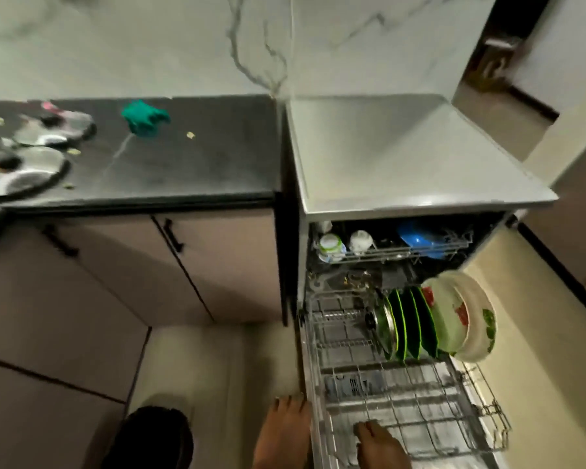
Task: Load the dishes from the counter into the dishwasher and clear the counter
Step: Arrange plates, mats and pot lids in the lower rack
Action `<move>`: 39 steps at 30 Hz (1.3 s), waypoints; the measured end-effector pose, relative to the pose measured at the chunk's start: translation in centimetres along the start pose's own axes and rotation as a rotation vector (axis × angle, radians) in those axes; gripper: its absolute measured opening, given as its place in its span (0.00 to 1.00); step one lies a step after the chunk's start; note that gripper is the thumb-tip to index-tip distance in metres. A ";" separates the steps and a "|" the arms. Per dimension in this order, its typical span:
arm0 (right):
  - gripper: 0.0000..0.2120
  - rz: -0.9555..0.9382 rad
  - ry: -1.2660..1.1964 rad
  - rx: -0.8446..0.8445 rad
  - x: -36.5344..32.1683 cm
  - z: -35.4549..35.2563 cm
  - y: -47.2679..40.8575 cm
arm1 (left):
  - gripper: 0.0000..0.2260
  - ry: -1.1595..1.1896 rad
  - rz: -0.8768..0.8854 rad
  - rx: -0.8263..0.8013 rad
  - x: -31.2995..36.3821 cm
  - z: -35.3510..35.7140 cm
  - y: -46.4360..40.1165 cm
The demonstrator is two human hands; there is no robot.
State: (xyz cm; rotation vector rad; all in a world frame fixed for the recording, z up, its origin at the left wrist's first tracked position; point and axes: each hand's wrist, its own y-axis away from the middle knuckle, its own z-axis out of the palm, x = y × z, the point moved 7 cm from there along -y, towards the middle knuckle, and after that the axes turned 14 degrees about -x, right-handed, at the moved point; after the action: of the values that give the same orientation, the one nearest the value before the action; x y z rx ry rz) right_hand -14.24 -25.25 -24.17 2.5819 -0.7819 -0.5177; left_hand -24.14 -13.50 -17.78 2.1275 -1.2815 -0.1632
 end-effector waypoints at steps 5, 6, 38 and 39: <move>0.17 -0.056 0.221 -0.024 -9.0 -10.2 3.3 | 0.19 -0.014 -0.139 0.091 -4.1 -7.1 9.3; 0.18 -0.097 0.223 -0.007 -10.8 -11.9 3.7 | 0.17 -0.015 -0.156 0.140 -5.3 -8.2 10.8; 0.04 -0.793 0.216 0.250 -51.0 -22.5 -8.9 | 0.21 0.257 -0.870 0.578 -43.7 -18.6 33.1; 0.05 -0.795 0.212 0.239 -52.0 -23.0 -10.3 | 0.22 0.276 -0.891 0.573 -45.0 -19.0 32.5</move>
State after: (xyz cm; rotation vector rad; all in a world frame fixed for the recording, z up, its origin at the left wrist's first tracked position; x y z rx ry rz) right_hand -39.72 19.15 2.69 3.0474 0.3082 -0.3599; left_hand -63.92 22.20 6.47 2.9527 -0.1434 0.1491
